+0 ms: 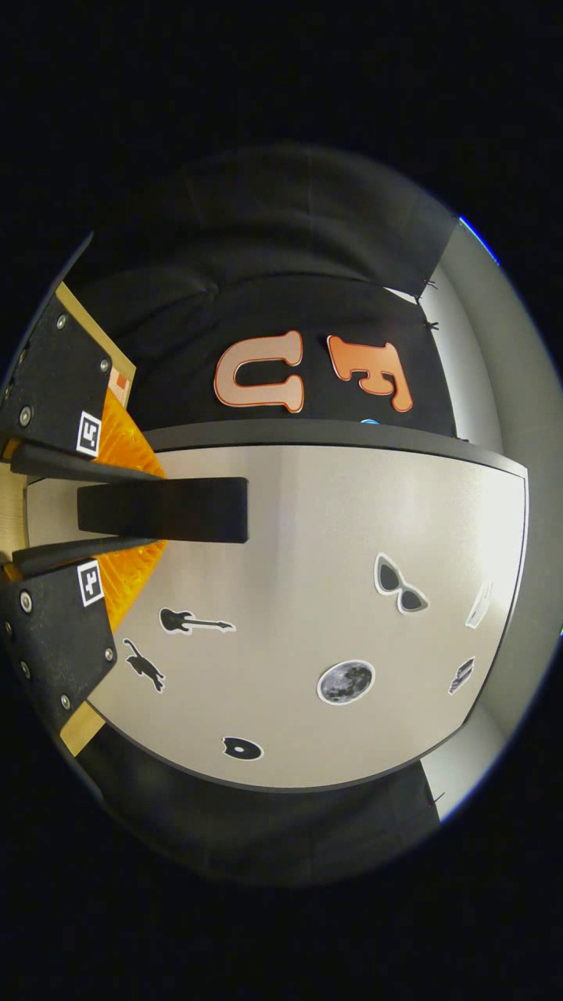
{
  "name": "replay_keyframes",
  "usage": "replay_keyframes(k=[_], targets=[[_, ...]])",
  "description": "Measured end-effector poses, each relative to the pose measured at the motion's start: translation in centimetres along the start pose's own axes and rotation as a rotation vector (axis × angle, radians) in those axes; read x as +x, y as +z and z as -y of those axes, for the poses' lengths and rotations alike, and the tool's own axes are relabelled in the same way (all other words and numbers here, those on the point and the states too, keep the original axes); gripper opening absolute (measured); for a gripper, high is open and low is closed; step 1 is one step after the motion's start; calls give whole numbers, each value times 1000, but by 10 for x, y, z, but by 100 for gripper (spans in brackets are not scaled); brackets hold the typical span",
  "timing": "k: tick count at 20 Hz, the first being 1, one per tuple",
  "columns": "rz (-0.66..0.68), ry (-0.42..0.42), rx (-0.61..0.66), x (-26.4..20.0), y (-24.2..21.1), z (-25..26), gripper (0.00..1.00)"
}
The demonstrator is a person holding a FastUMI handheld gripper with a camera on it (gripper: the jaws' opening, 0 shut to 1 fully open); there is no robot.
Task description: Open the shoe cabinet door, grab the shoes and put them into the shoe cabinet, then close the shoe cabinet door.
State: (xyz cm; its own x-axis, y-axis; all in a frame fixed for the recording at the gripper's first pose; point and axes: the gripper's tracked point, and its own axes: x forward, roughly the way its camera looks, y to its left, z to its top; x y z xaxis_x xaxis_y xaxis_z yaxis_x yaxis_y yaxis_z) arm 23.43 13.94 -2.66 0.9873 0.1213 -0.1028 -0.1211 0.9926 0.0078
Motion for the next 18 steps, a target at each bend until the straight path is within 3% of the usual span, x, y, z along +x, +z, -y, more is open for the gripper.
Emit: replay_keyframes(k=[18], targets=[[2, -30, 13, -65, -5, 40, 30]])
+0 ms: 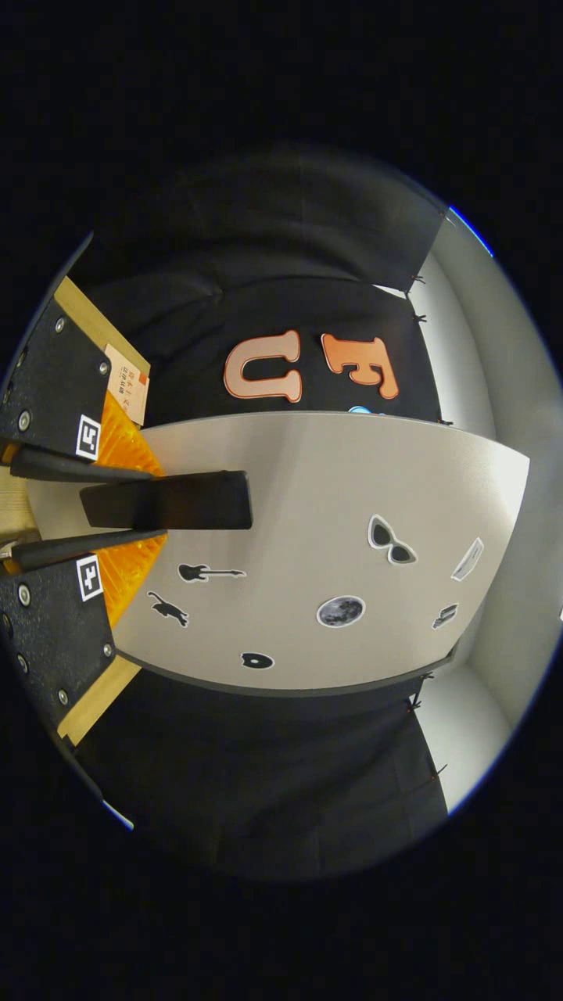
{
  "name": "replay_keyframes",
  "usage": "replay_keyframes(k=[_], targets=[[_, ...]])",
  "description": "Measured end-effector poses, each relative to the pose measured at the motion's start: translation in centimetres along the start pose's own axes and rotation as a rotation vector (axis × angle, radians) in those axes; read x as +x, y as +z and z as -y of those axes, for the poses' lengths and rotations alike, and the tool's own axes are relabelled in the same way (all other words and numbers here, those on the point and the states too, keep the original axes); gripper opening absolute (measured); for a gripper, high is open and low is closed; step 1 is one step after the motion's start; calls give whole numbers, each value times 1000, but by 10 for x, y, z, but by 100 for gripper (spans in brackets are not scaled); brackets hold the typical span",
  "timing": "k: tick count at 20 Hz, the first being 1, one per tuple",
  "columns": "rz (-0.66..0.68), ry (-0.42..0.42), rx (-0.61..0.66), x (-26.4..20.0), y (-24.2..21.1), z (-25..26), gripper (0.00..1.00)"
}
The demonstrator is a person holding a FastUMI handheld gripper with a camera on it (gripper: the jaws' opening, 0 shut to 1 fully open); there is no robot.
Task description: Open the shoe cabinet door, grab the shoes and put them into the shoe cabinet, then close the shoe cabinet door.
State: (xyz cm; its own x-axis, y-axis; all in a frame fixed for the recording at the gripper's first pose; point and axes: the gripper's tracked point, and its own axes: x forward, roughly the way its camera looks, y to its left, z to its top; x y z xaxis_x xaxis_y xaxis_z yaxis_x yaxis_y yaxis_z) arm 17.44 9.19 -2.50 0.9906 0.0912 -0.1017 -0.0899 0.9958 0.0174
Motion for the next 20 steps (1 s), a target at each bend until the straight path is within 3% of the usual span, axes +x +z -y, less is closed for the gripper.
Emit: replay_keyframes(k=[20], targets=[[-12, -133, 9, -52, -7, 90, 30]])
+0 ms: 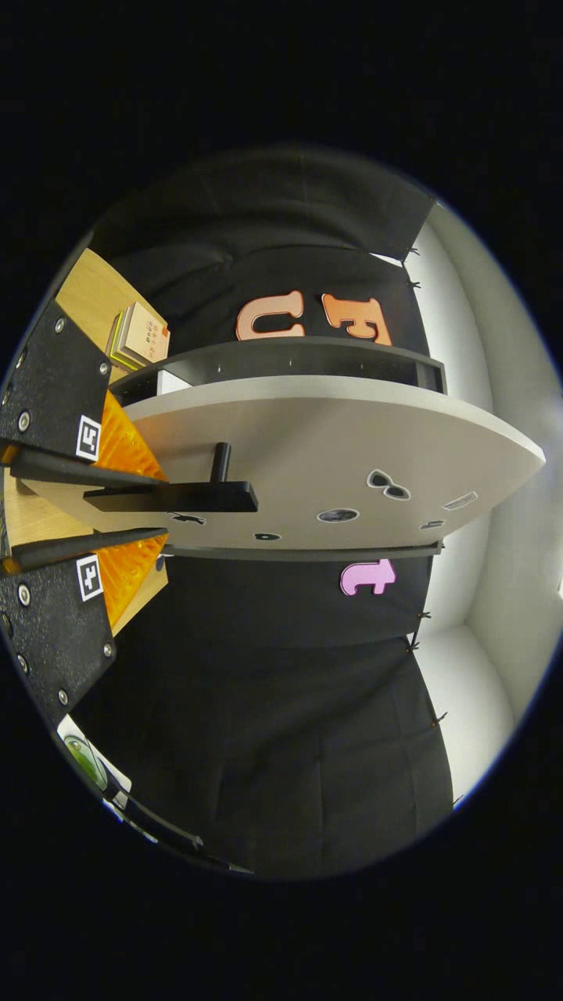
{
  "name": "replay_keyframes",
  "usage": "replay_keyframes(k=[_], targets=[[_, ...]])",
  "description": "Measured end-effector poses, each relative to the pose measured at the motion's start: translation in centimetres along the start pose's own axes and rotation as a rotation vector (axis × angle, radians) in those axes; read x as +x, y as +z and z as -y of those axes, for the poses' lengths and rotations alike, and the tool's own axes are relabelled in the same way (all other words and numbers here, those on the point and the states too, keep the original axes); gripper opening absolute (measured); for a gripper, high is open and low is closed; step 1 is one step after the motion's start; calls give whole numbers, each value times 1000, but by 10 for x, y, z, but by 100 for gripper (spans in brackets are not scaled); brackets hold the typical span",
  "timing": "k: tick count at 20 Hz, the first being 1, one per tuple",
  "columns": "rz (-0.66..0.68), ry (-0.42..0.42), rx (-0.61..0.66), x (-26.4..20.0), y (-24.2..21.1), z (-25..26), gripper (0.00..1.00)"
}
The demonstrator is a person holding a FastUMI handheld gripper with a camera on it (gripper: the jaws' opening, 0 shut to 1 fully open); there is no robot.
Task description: Open the shoe cabinet door, grab the shoes and put them into the shoe cabinet, then close the shoe cabinet door.
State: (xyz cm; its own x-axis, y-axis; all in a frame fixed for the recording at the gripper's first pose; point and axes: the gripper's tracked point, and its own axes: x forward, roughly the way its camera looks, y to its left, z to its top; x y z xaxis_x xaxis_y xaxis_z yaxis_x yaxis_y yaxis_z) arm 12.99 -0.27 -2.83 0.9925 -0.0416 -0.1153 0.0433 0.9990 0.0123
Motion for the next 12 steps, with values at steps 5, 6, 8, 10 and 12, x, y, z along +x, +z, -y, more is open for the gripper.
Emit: replay_keyframes(k=[5, 6, 8, 10, 12], targets=[[-1, -17, -7, -6, -4, 25, 30], [-1, -17, -10, -7, -4, 30, 30], [-4, -17, -12, -8, -6, 42, 31], [-2, -16, -5, -8, -6, 51, 32], [-2, -25, -14, -8, -7, 63, 32]])
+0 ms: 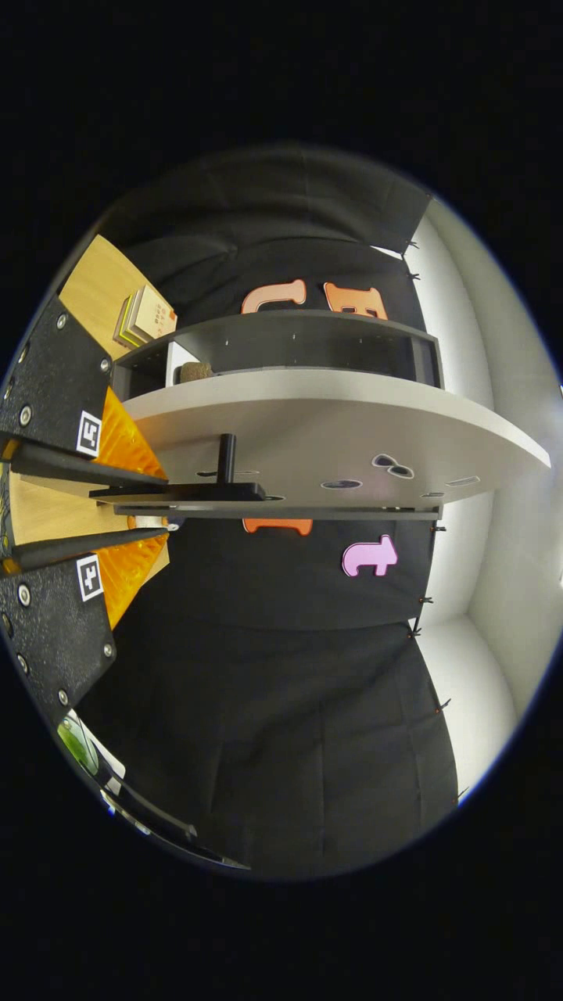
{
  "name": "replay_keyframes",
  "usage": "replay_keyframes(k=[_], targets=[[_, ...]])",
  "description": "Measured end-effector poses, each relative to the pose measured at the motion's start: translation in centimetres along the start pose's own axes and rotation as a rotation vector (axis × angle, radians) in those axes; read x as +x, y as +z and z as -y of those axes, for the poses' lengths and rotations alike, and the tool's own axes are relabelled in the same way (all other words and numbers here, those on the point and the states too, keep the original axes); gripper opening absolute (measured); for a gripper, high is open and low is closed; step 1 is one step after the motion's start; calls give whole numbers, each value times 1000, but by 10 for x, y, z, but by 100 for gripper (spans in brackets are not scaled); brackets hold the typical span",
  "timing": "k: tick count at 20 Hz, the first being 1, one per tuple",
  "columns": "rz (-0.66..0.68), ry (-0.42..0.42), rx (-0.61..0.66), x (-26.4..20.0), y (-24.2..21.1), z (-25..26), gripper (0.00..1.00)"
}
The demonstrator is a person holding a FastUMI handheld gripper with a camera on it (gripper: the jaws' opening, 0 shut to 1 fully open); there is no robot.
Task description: Open the shoe cabinet door, grab the shoes and put them into the shoe cabinet, then close the shoe cabinet door.
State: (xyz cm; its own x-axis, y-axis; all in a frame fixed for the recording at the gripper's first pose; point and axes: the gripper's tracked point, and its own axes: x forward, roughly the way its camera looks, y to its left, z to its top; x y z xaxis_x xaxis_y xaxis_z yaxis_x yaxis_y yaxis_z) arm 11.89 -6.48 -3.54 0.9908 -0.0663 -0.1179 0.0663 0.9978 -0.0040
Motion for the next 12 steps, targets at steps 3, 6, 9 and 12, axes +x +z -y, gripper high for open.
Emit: replay_keyframes(k=[3, 6, 9, 12], targets=[[-5, -21, -15, 4, -4, 18, 32], [-4, -16, 7, 3, -4, 32, 28], [-6, -15, 25, 4, -8, 47, 27], [-2, -42, 2, 2, -10, 63, 27]])
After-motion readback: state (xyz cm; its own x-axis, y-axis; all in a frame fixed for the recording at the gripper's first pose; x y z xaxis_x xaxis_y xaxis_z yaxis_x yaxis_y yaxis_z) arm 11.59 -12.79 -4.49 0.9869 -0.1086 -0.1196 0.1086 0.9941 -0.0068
